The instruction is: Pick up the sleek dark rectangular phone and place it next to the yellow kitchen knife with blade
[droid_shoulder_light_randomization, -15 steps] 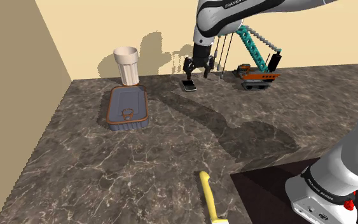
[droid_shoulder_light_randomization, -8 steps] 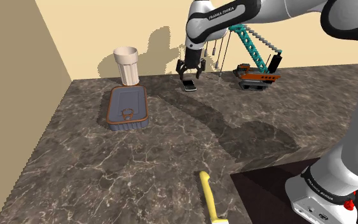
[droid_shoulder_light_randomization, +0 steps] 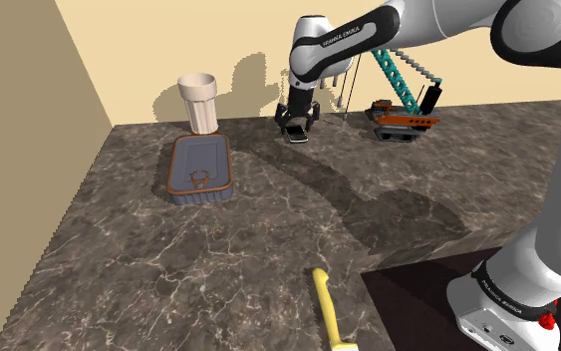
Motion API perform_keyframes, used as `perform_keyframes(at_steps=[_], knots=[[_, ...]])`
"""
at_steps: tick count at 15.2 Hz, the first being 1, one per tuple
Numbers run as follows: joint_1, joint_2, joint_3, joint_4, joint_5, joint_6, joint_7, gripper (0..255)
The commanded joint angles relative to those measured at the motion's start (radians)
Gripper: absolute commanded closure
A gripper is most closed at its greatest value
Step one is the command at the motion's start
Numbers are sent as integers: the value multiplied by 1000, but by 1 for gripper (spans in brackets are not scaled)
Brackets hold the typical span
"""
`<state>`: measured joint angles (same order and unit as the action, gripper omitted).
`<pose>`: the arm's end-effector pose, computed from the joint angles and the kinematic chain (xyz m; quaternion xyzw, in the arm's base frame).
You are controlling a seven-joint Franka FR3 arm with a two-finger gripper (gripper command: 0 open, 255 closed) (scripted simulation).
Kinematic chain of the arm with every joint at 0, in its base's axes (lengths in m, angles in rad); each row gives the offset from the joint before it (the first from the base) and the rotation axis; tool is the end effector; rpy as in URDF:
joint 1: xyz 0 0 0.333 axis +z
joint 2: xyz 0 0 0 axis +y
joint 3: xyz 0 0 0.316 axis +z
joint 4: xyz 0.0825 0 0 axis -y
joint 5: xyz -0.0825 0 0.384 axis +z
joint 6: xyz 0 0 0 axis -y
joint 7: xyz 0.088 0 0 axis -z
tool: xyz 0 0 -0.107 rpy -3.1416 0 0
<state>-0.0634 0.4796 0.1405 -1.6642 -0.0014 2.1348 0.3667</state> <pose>0.6722 0.0414 0.3313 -0.9879 0.1515 0.0092 0.0305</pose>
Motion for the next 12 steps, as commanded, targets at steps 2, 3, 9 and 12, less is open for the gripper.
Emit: perform_keyframes(at_steps=[2,3,9,12], knots=[[0,1,0,-1,0,2,0,0],[0,1,0,-1,0,2,0,0],[1,0,0,-1,0,2,1,255],[1,0,0,-2,0,2,1,255]])
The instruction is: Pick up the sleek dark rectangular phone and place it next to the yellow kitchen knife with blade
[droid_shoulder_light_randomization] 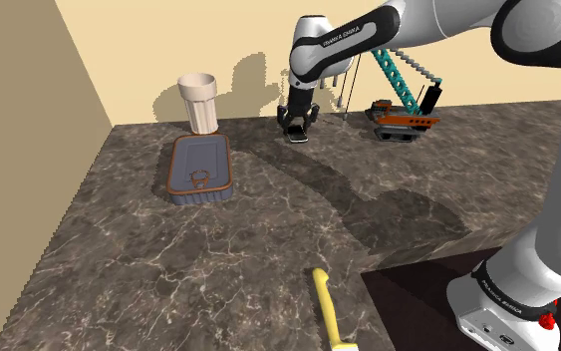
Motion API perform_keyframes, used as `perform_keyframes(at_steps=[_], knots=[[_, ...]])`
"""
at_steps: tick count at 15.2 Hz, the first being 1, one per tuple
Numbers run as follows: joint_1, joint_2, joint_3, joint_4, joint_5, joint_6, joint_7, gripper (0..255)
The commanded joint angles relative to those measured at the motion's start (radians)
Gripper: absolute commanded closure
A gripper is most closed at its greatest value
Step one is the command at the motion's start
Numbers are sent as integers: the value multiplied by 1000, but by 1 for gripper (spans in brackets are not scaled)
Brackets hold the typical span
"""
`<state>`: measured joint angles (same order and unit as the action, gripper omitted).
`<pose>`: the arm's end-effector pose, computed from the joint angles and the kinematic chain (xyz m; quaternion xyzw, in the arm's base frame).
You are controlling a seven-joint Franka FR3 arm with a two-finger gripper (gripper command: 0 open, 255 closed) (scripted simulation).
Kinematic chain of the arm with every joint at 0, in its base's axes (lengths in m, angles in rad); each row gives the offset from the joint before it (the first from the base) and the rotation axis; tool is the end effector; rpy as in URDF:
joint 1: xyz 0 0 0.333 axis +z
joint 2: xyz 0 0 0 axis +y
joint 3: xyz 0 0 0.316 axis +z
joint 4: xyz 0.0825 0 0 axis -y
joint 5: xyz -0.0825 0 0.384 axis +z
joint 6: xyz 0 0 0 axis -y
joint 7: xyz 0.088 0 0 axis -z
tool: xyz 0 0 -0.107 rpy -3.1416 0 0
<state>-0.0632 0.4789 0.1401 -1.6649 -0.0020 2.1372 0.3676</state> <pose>0.6723 0.0413 0.3317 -0.9879 0.1519 0.0079 0.0304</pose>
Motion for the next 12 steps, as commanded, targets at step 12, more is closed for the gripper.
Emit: perform_keyframes(at_steps=[12], knots=[[-2,-47,4,52,6,-100,1,255]])
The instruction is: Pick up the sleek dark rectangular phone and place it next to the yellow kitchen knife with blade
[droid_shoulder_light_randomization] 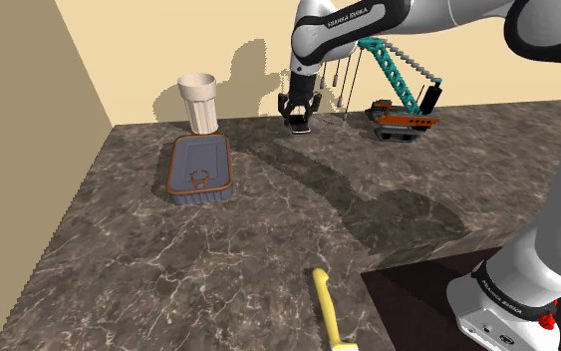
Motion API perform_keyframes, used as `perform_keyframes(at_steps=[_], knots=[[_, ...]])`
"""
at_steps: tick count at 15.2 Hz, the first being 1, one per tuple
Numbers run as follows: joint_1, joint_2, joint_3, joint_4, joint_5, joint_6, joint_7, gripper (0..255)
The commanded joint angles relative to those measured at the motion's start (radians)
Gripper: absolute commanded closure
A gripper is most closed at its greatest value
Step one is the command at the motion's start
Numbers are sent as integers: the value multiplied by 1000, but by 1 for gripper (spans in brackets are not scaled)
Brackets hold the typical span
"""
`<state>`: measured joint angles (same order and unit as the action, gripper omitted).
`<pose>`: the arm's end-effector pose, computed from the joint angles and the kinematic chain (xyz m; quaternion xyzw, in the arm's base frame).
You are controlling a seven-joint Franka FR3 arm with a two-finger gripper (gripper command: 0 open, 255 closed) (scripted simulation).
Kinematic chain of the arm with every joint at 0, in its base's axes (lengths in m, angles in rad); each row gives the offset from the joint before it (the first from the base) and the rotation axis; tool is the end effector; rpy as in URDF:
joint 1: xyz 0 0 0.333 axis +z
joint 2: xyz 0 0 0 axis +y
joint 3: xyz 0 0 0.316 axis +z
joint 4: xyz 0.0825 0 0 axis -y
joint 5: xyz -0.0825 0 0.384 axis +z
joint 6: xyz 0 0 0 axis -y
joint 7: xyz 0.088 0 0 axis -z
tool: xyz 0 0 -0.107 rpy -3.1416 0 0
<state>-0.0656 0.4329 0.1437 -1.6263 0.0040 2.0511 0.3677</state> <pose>0.6710 0.0415 0.3728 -0.9879 0.1516 0.0089 0.0306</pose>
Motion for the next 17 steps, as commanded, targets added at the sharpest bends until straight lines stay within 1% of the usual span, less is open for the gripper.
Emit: perform_keyframes(at_steps=[1,7,12,17], knots=[[0,-5,0,20,0,-25,1,255],[0,-28,2,67,3,-96,2,255],[22,-203,26,-188,24,-12,46,255],[51,-360,57,-396,53,45,93,255]])
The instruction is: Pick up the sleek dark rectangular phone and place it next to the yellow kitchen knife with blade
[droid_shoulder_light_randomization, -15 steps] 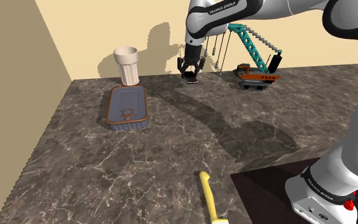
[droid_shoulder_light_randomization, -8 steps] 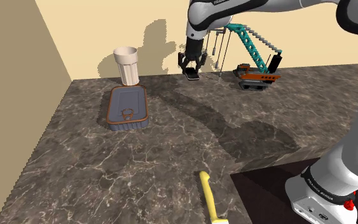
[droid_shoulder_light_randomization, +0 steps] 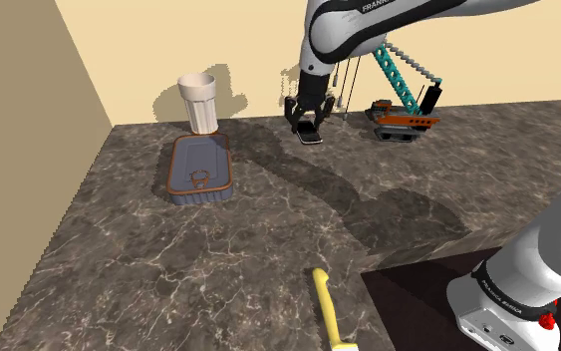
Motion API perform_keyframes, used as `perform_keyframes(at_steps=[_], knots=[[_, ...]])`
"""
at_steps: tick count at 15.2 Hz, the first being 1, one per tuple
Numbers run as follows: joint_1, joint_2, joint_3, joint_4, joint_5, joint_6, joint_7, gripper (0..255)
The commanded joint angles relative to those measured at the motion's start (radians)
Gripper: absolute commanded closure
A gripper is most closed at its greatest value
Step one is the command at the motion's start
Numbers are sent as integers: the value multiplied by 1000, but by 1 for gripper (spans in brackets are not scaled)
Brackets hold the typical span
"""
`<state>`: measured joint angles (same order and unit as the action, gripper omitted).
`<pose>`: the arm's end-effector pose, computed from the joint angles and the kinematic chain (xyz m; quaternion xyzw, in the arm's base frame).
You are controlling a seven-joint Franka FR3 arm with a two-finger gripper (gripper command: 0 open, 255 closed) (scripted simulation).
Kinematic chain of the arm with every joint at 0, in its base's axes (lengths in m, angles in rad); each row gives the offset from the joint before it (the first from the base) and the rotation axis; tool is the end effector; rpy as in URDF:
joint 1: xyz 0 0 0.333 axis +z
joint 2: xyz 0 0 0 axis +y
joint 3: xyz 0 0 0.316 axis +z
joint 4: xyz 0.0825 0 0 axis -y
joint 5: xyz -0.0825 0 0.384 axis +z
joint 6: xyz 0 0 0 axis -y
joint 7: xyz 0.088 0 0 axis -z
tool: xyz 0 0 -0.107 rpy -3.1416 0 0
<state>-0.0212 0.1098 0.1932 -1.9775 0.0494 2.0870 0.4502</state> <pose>0.5706 0.0992 0.4144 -0.9880 0.1512 0.0091 0.0307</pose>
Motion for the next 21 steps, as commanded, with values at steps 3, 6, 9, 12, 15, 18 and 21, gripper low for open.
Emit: perform_keyframes(at_steps=[3,6,9,12,15,18,21], knots=[[28,-126,29,-154,29,33,41,255],[52,-213,52,-252,55,49,74,255],[81,-297,79,-340,85,59,109,255],[114,-378,107,-419,118,62,147,255],[152,-457,139,-488,156,59,189,255],[195,-532,173,-547,196,50,235,255],[242,-602,211,-595,239,37,287,255]])
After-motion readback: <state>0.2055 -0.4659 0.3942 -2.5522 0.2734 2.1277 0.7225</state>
